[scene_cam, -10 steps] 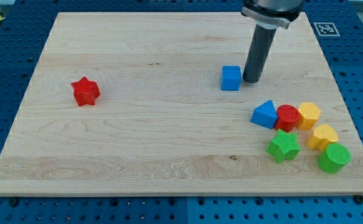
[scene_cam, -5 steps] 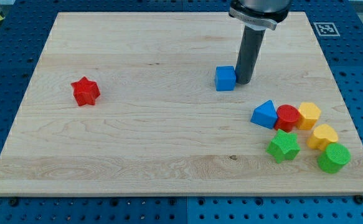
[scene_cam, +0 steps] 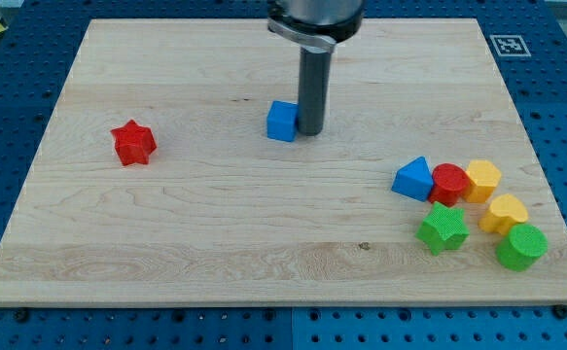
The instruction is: Move blue cube above to the red star
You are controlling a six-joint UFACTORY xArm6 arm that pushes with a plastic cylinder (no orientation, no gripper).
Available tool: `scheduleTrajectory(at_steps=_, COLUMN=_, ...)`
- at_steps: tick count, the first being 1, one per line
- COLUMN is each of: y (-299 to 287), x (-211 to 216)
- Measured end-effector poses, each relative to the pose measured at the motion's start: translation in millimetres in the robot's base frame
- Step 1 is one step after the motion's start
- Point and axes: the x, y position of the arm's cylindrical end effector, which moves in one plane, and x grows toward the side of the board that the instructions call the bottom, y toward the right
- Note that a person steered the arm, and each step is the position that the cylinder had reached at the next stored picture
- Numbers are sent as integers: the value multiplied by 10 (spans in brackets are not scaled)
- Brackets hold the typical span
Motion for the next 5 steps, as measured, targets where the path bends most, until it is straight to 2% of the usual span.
scheduleTrajectory(at_steps=5, y=-978, x=-173)
